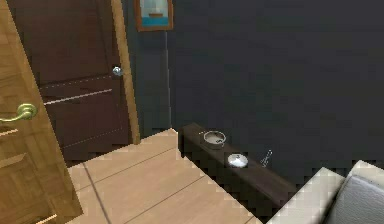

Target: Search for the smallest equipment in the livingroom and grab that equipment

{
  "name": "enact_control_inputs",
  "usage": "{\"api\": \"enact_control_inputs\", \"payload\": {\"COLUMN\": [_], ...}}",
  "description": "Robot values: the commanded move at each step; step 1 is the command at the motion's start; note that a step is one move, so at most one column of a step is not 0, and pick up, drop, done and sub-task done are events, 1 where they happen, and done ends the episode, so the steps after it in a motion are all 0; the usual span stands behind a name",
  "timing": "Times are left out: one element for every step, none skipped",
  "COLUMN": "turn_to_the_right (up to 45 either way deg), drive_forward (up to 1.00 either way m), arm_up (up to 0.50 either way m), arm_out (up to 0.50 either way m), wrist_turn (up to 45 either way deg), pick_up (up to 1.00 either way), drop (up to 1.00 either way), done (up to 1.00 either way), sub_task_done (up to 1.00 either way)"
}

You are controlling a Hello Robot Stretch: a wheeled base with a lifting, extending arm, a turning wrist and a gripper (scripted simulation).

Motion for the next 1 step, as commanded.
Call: {"api": "enact_control_inputs", "payload": {"turn_to_the_right": [0.0], "drive_forward": [0.00], "arm_up": [0.00], "arm_out": [0.00], "wrist_turn": [45.0], "pick_up": [0.00], "drop": [0.00], "done": [0.00], "sub_task_done": [0.00]}}
